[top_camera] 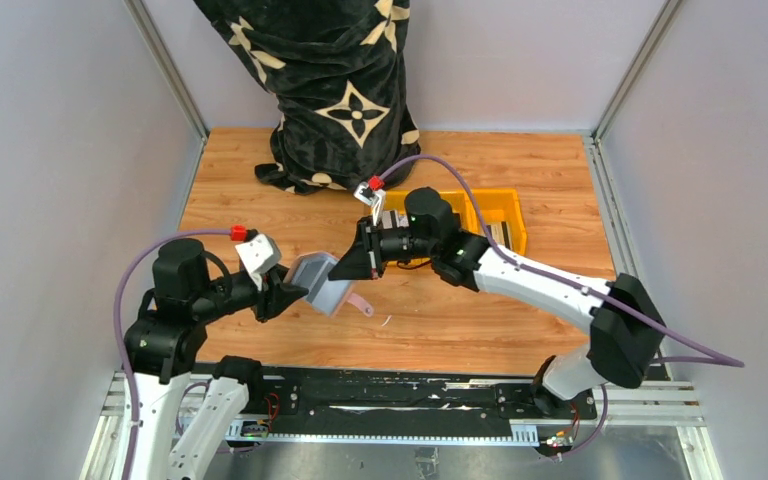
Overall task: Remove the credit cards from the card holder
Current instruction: Place the card holder at the center of the board.
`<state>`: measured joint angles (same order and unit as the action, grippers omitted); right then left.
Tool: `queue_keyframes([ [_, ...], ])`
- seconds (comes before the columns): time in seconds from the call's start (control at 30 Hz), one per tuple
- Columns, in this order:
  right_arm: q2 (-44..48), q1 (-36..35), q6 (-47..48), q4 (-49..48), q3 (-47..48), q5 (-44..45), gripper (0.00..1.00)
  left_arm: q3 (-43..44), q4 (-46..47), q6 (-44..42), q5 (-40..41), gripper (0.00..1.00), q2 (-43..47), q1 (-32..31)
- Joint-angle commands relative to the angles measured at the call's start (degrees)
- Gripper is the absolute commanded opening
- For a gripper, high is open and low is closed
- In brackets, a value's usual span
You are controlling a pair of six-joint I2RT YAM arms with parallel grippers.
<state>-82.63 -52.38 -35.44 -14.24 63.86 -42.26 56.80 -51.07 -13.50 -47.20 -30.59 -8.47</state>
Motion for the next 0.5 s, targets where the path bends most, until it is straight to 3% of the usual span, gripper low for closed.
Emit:
queue_keyframes([
  [0.0, -3.6, -0.4, -11.5, -10.4, -2.1, 8.1, 0.00, -4.2, 0.3, -10.8, 3.3, 0.45, -1.5, -0.7],
  [0.1, -6.1, -0.5, -11.4, -10.7, -1.7, 9.8, 0.00, -5.9, 0.3, -12.4, 3.7, 0.58, -3.7, -3.3],
  [0.2, -7.4, -0.5, -11.2, -10.4, -1.5, 11.0, 0.00, -6.8, 0.2, -12.9, 6.0, 0.61, -6.7, -8.3],
  [0.3, -8.7, -0.5, -11.2, -11.1, -1.3, 10.8, 0.00, -7.6, 0.2, -12.6, 8.7, 0.61, -9.3, -12.9],
  [0.47, -10.9, -0.6, -12.1, -13.4, -4.1, 8.3, 0.00, -5.9, 0.2, -13.9, 11.4, 0.55, -15.6, -14.4],
])
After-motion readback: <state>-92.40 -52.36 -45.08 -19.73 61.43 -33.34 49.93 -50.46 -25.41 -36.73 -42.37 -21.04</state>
